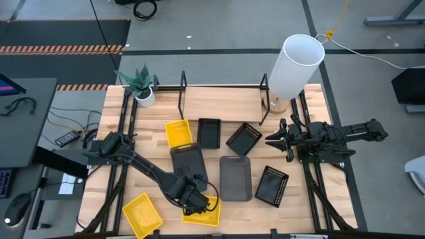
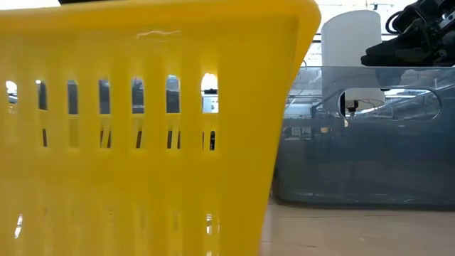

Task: Stack baskets on shelf by color
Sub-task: Stack the left gray bin on the middle gray bin, then stack the right gray bin on the stacked gray bins

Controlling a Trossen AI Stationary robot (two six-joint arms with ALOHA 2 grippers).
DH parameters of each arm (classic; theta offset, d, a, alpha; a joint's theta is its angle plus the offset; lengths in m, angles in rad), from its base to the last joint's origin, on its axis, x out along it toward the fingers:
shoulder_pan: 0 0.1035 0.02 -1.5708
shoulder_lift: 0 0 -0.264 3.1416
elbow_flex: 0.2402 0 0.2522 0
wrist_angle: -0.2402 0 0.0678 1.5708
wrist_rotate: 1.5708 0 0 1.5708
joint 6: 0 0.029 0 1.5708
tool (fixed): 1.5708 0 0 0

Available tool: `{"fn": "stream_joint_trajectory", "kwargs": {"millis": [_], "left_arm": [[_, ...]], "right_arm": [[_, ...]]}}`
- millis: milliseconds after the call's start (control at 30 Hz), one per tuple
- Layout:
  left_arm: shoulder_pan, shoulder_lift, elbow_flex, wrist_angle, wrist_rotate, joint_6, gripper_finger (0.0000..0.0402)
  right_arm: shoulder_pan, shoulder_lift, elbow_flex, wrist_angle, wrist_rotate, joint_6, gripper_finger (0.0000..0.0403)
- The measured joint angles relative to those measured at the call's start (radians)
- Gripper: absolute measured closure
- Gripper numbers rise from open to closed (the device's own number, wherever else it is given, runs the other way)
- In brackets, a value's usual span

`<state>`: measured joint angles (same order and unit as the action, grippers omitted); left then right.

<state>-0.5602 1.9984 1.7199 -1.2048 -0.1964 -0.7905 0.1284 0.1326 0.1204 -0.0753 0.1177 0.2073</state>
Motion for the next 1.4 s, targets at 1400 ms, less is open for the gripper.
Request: {"fn": "stream_joint_trajectory", "kwargs": {"millis": [1400], "left_arm": [[0.100, 0.000, -0.084, 0.909, -0.009, 0.216, 0.0280]], "right_arm": [[0.000, 0.000, 0.000, 0.000, 0.000, 0.000, 0.0305]]}}
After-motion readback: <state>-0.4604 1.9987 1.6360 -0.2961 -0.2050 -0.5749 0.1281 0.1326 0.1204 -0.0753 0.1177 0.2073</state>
